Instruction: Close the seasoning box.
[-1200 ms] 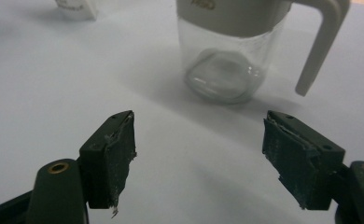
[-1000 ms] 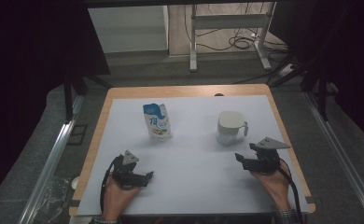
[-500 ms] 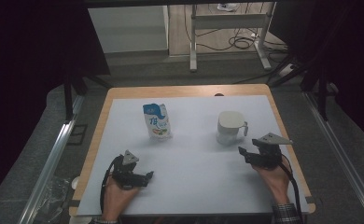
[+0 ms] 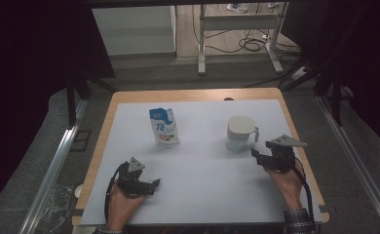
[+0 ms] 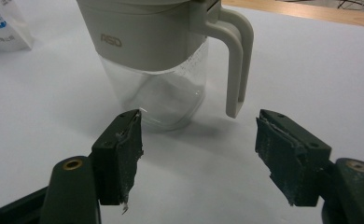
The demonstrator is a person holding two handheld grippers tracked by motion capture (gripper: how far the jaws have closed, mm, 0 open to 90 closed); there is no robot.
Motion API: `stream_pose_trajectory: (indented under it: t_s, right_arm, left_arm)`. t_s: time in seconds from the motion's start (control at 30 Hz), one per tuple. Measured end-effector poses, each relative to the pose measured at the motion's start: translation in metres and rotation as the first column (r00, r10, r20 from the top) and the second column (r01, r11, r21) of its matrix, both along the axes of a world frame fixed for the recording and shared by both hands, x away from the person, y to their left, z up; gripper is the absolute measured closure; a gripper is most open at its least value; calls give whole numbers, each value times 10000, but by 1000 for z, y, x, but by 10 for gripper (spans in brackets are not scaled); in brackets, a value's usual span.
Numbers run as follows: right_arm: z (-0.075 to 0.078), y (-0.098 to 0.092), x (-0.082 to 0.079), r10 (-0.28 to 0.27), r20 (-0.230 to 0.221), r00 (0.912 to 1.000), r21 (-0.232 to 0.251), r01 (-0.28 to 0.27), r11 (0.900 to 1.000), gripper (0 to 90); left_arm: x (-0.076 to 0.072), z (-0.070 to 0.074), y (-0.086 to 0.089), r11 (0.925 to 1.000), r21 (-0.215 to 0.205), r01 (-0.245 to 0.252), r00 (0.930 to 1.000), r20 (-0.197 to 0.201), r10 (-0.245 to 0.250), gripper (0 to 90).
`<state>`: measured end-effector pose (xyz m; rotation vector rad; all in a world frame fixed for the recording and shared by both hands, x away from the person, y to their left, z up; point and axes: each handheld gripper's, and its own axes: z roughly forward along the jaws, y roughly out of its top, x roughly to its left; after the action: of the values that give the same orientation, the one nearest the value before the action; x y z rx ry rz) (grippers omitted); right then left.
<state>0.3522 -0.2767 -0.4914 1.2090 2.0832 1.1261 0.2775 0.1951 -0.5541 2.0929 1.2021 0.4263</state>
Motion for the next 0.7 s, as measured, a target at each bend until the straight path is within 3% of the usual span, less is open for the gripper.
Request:
stream_pose_trajectory:
  t_s: [0.7]
  right_arm:
    - [5,8,13,-405,79,9991,-299,408,9987,392]
  left_arm:
    - [0,0,0,10000,10,16,10000,-7,-16,16]
